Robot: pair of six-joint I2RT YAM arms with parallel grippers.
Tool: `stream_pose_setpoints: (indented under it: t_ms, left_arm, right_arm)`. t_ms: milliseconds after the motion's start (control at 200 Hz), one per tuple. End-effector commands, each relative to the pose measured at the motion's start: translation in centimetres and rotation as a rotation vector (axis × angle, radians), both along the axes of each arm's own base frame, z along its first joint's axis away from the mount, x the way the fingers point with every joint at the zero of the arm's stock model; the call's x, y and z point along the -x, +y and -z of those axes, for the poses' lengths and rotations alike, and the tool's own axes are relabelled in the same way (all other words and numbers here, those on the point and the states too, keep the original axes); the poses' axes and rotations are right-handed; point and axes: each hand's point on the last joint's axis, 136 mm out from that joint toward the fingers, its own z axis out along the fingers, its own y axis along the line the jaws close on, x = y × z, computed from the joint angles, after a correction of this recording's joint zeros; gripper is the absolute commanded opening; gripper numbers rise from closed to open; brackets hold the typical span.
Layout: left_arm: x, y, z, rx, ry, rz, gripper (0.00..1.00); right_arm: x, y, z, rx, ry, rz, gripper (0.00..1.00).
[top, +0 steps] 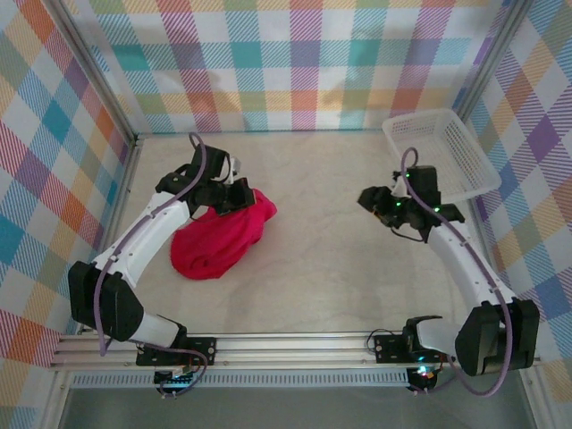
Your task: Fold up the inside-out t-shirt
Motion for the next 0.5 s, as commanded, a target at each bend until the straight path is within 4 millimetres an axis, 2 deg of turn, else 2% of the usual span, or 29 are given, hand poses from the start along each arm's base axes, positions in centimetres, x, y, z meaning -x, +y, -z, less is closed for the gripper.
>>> stream_pose_setpoints:
  t_ms: [0, 85, 210, 360, 495]
  left_arm:
    - [-0.3, -2.1, -3.6, 0.107, -0.079, 0.045, 0.00]
    - [0.0, -3.1, -4.5, 0.135, -0.084, 0.072, 0.00]
    - [0.7, -4.5, -6.4, 0.167, -0.097, 0.121, 0.00]
    - [1.7, -4.8, -9.0, 0.190, -0.133, 0.149, 0.00]
    - [2.2, -4.5, -9.4, 0.186, -0.143, 0.151, 0.00]
  right_arm:
    - [0.2, 5.0, -2.1, -0.118, -0.127, -0.180, 0.74]
    - [0.6, 7.7, -1.5, -0.130, -0.152, -0.264, 0.83]
    - [1.0, 11.1, -0.1, -0.126, -0.170, -0.372, 0.88]
    - [0.1, 13.2, 1.9, -0.104, -0.181, -0.425, 0.91]
    - [-1.5, 14.5, 2.5, -0.113, -0.173, -0.435, 0.90]
